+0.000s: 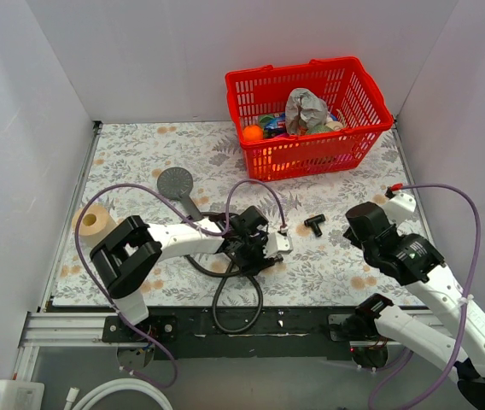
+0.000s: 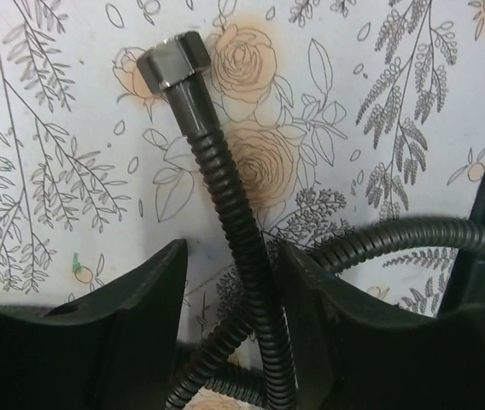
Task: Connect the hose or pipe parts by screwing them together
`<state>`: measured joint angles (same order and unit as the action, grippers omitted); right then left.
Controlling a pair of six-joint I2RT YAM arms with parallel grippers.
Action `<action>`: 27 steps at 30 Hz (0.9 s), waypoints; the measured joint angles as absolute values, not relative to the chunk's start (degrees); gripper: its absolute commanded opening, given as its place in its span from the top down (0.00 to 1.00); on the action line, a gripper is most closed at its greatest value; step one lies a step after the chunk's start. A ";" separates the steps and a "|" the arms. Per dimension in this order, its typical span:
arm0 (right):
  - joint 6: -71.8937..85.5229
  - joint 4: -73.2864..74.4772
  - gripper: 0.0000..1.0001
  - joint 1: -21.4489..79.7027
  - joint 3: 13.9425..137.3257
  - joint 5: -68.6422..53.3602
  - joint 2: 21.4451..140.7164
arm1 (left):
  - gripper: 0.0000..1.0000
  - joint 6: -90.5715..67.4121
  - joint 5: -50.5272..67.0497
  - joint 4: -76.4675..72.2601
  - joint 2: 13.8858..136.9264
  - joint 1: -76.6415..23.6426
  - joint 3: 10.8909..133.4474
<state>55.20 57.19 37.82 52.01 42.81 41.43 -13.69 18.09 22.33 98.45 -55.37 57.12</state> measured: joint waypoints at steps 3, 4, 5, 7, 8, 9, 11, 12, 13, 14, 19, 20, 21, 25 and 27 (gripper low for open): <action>55.24 55.96 0.40 37.82 50.61 42.28 42.63 | 0.36 -10.72 18.00 27.05 99.35 -55.42 59.48; 55.29 55.61 0.38 37.82 50.19 42.06 43.00 | 0.31 -9.87 17.96 28.42 100.57 -55.42 61.28; 55.29 55.16 0.36 37.82 49.74 41.85 43.40 | 0.30 -9.17 17.93 29.54 101.89 -55.42 63.02; 55.37 54.65 0.35 37.82 48.86 41.39 43.62 | 0.28 -8.34 18.00 30.63 104.47 -55.42 66.61; 55.37 54.46 0.34 37.82 48.53 41.17 43.59 | 0.28 -8.19 18.06 30.98 105.51 -55.42 68.05; 55.37 53.65 0.34 37.82 47.90 40.71 43.48 | 0.28 -8.03 18.24 31.35 106.34 -55.42 69.34; 55.44 52.62 0.34 37.80 46.65 40.12 43.44 | 0.29 -7.92 18.63 31.73 107.94 -55.37 71.46; 55.44 52.07 0.34 37.67 45.91 39.77 43.48 | 0.30 -8.01 18.81 31.90 108.68 -55.37 72.31; 55.40 51.72 0.34 37.54 45.23 39.38 43.57 | 0.30 -8.23 18.90 31.90 109.38 -55.37 72.93; 55.37 51.48 0.34 37.36 44.71 38.96 43.64 | 0.32 -8.80 19.03 31.83 109.71 -55.35 73.38; 54.24 48.66 0.37 35.48 43.18 37.41 43.66 | 0.41 -12.01 19.84 31.16 111.59 -55.24 75.64; 53.71 47.90 0.37 34.74 42.92 36.88 43.68 | 0.43 -12.95 20.01 30.96 112.03 -55.24 76.16; 53.17 46.96 0.37 33.85 42.59 36.10 43.68 | 0.44 -14.11 20.16 30.65 112.36 -55.22 76.62; 50.28 43.38 0.36 29.30 41.34 32.21 44.58 | 0.48 -17.91 20.62 30.04 113.23 -55.16 77.58; 48.80 42.00 0.36 26.94 40.80 29.98 45.23 | 0.48 -19.77 20.95 29.91 113.34 -55.09 77.62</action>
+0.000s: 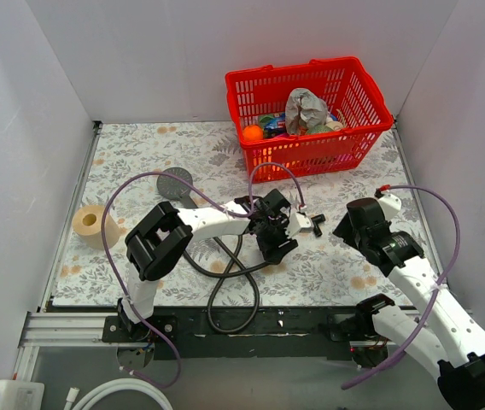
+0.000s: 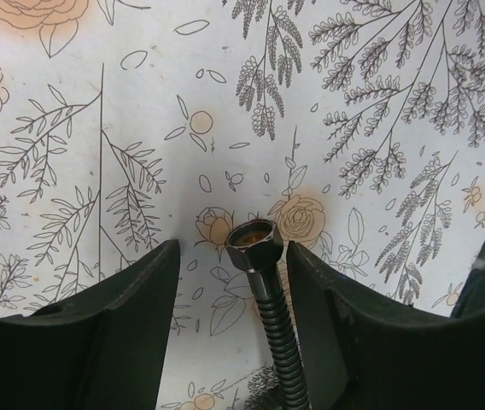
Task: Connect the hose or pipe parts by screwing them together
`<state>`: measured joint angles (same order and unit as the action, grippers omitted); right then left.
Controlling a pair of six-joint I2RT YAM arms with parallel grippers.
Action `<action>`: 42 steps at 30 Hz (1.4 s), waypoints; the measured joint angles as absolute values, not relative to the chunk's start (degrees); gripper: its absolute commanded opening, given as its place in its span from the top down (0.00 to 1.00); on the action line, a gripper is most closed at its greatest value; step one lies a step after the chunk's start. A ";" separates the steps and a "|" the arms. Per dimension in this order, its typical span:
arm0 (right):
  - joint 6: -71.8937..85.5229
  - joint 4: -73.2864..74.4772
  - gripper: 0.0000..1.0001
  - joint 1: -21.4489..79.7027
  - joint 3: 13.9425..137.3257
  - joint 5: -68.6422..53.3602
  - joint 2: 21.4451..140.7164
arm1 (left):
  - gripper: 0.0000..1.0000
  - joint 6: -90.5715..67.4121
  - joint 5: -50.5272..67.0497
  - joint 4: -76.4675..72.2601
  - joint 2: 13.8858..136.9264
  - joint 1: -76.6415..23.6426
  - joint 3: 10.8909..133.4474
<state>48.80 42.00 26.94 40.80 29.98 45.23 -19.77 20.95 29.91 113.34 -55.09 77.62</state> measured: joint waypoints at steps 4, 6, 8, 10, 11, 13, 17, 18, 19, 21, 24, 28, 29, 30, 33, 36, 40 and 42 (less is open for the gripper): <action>46.19 39.55 0.36 23.09 39.92 25.82 45.58 | 0.50 -22.72 21.52 29.34 113.34 -54.96 77.32; 45.15 38.61 0.36 21.52 39.83 23.92 45.69 | 0.50 -24.01 21.63 28.84 113.34 -54.87 77.08; 44.31 37.80 0.36 20.32 39.75 22.26 45.84 | 0.51 -25.08 21.63 28.29 113.32 -54.78 76.88; 43.53 37.04 0.36 19.16 39.51 20.71 46.00 | 0.52 -26.04 21.63 28.03 113.32 -54.72 76.84; 43.20 36.99 0.36 18.55 39.51 20.01 46.17 | 0.55 -26.44 21.63 27.86 113.32 -54.72 76.77; 42.70 36.53 0.36 17.52 39.46 18.65 46.52 | 0.57 -27.09 21.50 27.53 113.32 -54.72 76.64; 41.76 35.33 0.31 15.35 39.20 15.92 47.13 | 0.64 -27.94 20.78 26.85 113.32 -54.89 76.29; 41.69 35.11 0.29 14.68 39.09 15.05 47.51 | 0.69 -28.08 20.58 26.72 113.32 -54.98 76.25; 41.58 34.68 0.26 14.00 38.89 14.26 47.97 | 0.72 -28.23 20.27 26.41 113.27 -55.11 76.05; 41.50 33.63 0.23 12.36 38.20 11.92 49.06 | 0.83 -28.64 19.81 25.65 112.92 -55.46 75.35; 41.43 31.38 0.23 9.82 36.93 7.99 51.09 | 0.96 -28.84 19.22 24.43 112.12 -56.62 73.95; 42.39 26.15 0.22 4.84 35.24 0.05 56.49 | 1.00 -28.73 18.63 23.40 110.91 -58.78 72.29; 42.94 24.80 0.22 3.90 34.81 -1.65 57.98 | 1.00 -28.56 18.57 23.22 110.67 -59.24 71.90; 43.51 23.86 0.22 3.14 34.65 -3.18 59.59 | 1.00 -28.40 18.50 23.00 110.37 -59.64 71.50; 45.17 20.53 0.22 2.02 34.70 -6.81 64.20 | 1.00 -27.59 18.00 22.44 109.19 -60.42 70.08; 47.29 17.12 0.22 1.87 35.07 -10.02 69.41 | 1.00 -26.28 16.75 22.68 107.28 -61.10 68.12; 49.60 14.79 0.29 1.85 38.15 -14.13 78.11 | 1.00 -24.01 14.68 23.81 104.68 -62.19 65.76; 50.43 14.37 0.31 1.85 40.27 -15.57 82.06 | 1.00 -22.94 13.85 24.34 103.53 -62.74 64.82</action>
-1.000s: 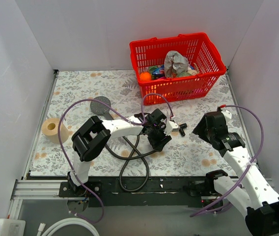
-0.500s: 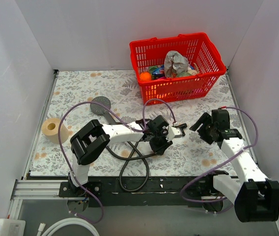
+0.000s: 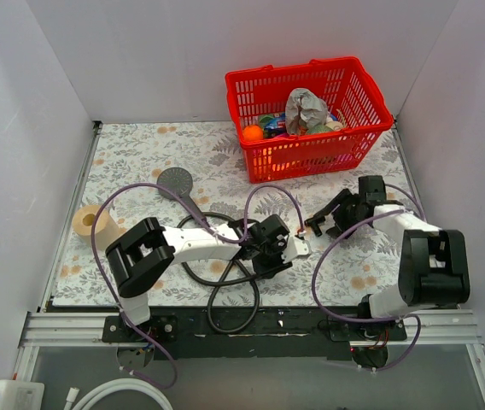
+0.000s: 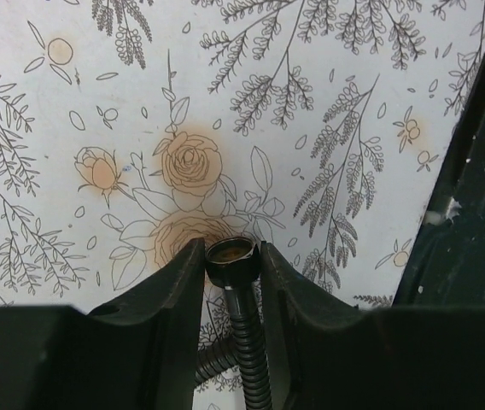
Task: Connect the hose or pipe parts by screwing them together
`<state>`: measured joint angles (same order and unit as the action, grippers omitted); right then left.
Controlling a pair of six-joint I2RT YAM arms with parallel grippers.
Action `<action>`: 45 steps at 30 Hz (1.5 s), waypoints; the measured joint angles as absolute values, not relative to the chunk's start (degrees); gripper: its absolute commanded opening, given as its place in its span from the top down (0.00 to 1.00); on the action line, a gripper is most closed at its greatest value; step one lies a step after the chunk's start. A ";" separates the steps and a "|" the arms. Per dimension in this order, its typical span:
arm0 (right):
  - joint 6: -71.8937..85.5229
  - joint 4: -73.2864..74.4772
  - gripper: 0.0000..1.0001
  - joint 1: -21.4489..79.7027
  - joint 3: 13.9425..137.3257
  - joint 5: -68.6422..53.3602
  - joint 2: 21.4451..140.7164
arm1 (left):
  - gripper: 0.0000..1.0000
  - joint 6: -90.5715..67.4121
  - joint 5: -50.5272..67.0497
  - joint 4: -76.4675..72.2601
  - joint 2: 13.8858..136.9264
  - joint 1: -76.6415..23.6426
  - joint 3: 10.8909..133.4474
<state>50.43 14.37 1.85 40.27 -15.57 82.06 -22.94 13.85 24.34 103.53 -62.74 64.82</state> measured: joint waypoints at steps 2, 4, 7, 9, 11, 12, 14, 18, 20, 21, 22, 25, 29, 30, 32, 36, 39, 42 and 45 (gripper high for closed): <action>51.09 14.09 0.34 1.83 42.48 -16.97 85.65 | 1.00 -21.98 13.17 24.75 102.43 -63.22 64.25; 51.79 13.96 0.36 1.85 44.49 -18.09 88.49 | 1.00 -21.15 12.80 25.04 101.45 -63.55 64.16; 52.51 14.00 0.41 1.83 46.96 -18.85 91.22 | 1.00 -19.66 12.56 25.06 99.63 -63.79 64.10; 52.69 14.11 0.45 1.83 48.31 -19.16 92.53 | 1.00 -18.35 12.58 25.06 97.76 -63.96 64.10; 52.95 14.22 0.51 1.83 49.28 -19.38 93.93 | 1.00 -16.95 12.82 24.84 96.09 -64.12 64.05; 53.04 14.24 0.53 1.83 49.41 -19.53 94.59 | 1.00 -16.21 12.95 24.53 95.31 -64.23 63.86; 53.41 14.50 0.55 1.83 49.41 -19.77 95.94 | 1.00 -14.50 13.30 23.77 94.17 -64.47 63.09; 54.02 14.37 0.66 1.52 49.39 -22.35 97.62 | 1.00 -11.35 13.89 22.41 94.54 -65.10 61.28; 53.89 14.02 0.77 1.39 49.32 -23.38 98.04 | 1.00 -10.02 14.15 21.85 95.81 -65.23 61.21; 53.69 13.98 0.79 1.39 49.30 -23.55 98.10 | 1.00 -9.41 14.22 21.37 96.53 -65.32 61.21; 53.49 14.00 0.83 1.39 49.28 -23.75 98.10 | 1.00 -8.99 14.26 21.04 97.27 -65.41 61.21; 52.58 14.55 0.94 1.32 49.23 -24.03 98.08 | 1.00 -7.49 14.37 19.64 100.27 -65.52 61.23; 51.55 15.53 0.99 0.40 46.76 -23.92 95.64 | 1.00 -5.78 14.37 17.63 103.22 -66.02 62.41; 51.07 16.32 0.99 -0.36 45.41 -23.94 94.30 | 1.00 -5.41 14.37 17.06 103.77 -66.22 62.78; 50.41 17.63 0.93 -2.24 43.22 -23.92 92.01 | 1.00 -4.71 14.39 15.77 104.36 -66.48 62.92; 48.93 18.96 0.58 -5.34 39.81 -24.47 88.64 | 1.00 -4.08 14.39 14.50 104.68 -66.61 62.94; 47.97 19.38 0.47 -5.82 39.64 -25.08 88.64 | 1.00 -4.01 14.39 14.26 104.73 -66.63 62.94; 47.33 20.51 0.39 -5.82 40.80 -26.11 89.30 | 1.00 -3.90 14.39 14.13 104.75 -66.72 62.94; 46.26 22.52 0.38 -5.72 42.94 -26.68 90.85 | 1.00 -3.84 14.41 14.11 104.75 -67.00 62.94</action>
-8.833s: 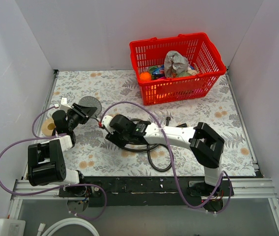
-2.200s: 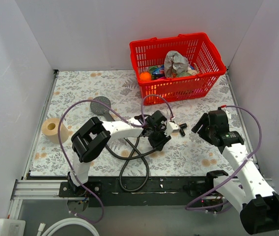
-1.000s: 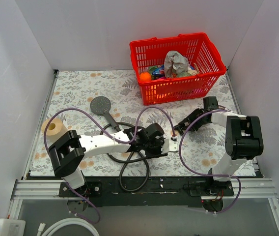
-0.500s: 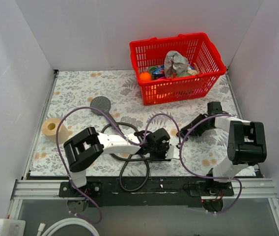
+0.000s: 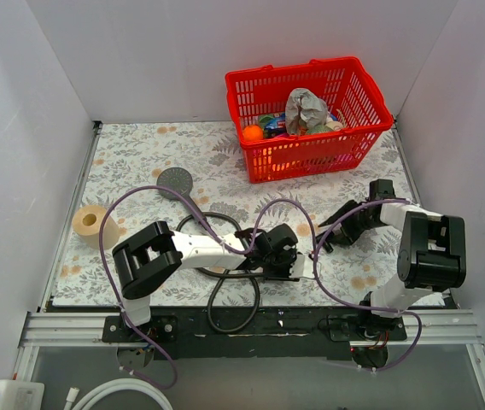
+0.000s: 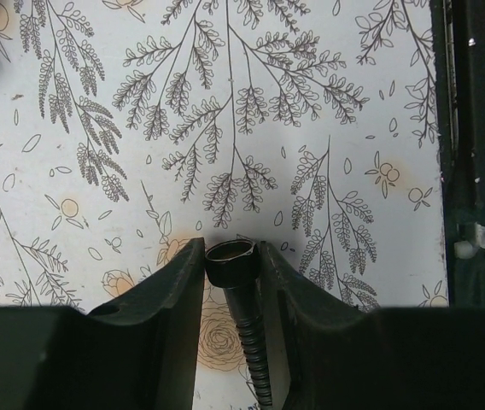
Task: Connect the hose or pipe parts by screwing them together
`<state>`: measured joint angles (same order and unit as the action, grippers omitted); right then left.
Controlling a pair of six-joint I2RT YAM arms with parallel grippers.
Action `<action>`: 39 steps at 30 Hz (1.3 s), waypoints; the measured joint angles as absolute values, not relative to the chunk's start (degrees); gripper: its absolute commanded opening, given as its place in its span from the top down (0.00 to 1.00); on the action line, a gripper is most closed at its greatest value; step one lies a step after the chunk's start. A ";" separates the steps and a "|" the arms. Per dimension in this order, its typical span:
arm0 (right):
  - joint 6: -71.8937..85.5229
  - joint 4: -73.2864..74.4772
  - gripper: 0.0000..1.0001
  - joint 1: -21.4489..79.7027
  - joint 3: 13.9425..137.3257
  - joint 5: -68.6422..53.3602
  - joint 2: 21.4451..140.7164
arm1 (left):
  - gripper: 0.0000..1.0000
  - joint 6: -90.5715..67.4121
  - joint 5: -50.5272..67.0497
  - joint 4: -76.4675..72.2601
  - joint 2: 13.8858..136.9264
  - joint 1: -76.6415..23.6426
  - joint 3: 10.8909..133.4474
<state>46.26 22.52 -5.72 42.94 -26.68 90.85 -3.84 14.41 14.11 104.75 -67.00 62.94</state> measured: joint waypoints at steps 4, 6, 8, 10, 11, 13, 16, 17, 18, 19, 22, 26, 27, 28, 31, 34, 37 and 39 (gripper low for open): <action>45.12 25.19 0.42 -5.69 45.10 -26.79 92.58 | 1.00 -3.84 14.44 14.11 104.75 -67.37 62.94; 44.49 26.35 0.47 -5.72 45.71 -26.48 93.08 | 1.00 -3.84 14.44 14.11 104.75 -67.44 62.94; 43.81 27.46 0.49 -5.74 46.33 -26.22 93.78 | 1.00 -3.84 14.44 14.11 104.75 -67.48 62.94; 43.18 28.77 0.51 -5.74 47.05 -26.09 94.63 | 1.00 -3.79 14.44 14.13 104.75 -67.59 62.96; 42.89 29.58 0.51 -5.76 47.53 -26.04 95.11 | 1.00 -3.79 14.41 14.13 104.75 -67.66 62.98; 42.15 31.24 0.52 -5.78 48.73 -25.93 96.29 | 1.00 -3.79 14.41 14.13 104.75 -67.88 63.07; 41.34 33.36 0.54 -5.78 50.41 -25.96 97.93 | 1.00 -3.75 14.39 14.09 104.75 -68.31 63.13; 41.19 33.80 0.55 -5.78 50.70 -25.91 98.21 | 1.00 -3.68 14.39 14.04 104.75 -68.45 63.16; 40.95 34.37 0.58 -5.78 51.03 -25.87 98.54 | 1.00 -3.66 14.39 13.91 104.75 -68.58 63.16; 40.71 34.92 0.61 -5.78 51.31 -25.85 98.89 | 1.00 -3.66 14.39 13.69 104.75 -68.71 63.16; 40.23 36.01 0.81 -5.78 51.53 -25.76 99.26 | 1.00 -3.64 14.41 13.23 104.75 -68.86 63.16; 40.05 35.70 0.99 -5.93 50.85 -26.17 98.91 | 1.00 -3.62 14.41 13.23 104.75 -68.86 63.16; 40.32 35.11 0.99 -5.93 50.15 -26.44 98.41 | 1.00 -3.60 14.41 13.28 104.75 -68.86 63.16; 40.45 34.41 0.99 -5.96 49.32 -26.70 97.73 | 1.00 -3.60 14.41 13.28 104.75 -68.86 63.16; 40.64 32.45 0.99 -5.93 46.24 -26.65 94.67 | 1.00 -3.73 14.44 13.26 104.75 -68.86 63.16; 40.21 30.98 0.99 -5.87 42.85 -24.84 89.67 | 1.00 -4.60 15.00 13.28 104.33 -68.71 63.16; 39.05 30.63 0.99 -5.82 40.53 -22.22 82.61 | 1.00 -5.89 16.86 13.50 101.80 -68.03 63.16; 38.41 30.24 0.99 -5.82 39.88 -20.99 77.36 | 1.00 -6.92 18.83 13.47 98.65 -67.53 63.16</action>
<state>38.41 30.24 -5.82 39.88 -20.99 77.36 -6.92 18.83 13.47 98.65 -67.53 63.16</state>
